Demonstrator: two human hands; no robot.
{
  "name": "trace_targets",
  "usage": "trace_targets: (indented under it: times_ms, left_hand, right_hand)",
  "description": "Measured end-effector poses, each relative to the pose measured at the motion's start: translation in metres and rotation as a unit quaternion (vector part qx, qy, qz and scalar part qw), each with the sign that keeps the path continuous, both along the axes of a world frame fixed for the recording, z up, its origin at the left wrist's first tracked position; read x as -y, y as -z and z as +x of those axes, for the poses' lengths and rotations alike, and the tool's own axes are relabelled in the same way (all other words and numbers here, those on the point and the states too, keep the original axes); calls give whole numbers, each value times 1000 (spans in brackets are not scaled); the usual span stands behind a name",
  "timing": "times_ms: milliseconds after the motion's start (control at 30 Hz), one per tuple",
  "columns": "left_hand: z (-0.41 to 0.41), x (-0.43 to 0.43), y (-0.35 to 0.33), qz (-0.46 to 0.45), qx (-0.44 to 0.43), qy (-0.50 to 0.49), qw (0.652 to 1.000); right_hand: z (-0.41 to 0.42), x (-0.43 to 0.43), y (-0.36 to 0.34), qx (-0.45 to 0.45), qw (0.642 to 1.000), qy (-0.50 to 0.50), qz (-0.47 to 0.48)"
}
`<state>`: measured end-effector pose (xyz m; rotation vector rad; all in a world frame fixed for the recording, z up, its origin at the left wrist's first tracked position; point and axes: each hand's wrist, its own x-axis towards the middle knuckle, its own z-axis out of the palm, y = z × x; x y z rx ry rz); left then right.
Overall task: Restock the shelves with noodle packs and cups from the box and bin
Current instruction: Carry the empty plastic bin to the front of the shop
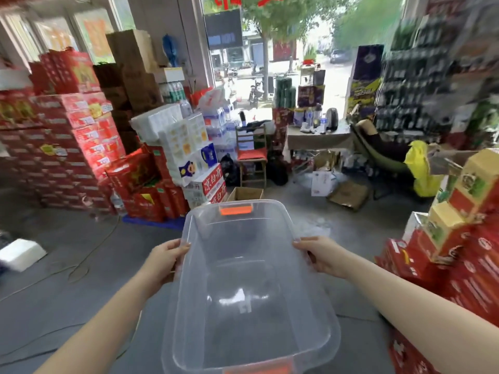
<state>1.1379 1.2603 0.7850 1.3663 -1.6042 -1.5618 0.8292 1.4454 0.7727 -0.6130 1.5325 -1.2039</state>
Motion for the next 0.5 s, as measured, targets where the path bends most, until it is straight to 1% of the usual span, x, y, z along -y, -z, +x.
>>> trace_targets:
  times_ms: [167,267,500]
  left_hand:
    - [-85,74,-11,4,-19,24,1000]
    - [-126,117,-9,21,-33,14,999]
    - [-218,229,12,62,-54,7,997]
  right_hand:
    - [-80,63,-20,8,1000,19,-11]
    - [-126,104,-28,-5,1000,27,-2]
    - [-211,184,-17,8,999,37,7]
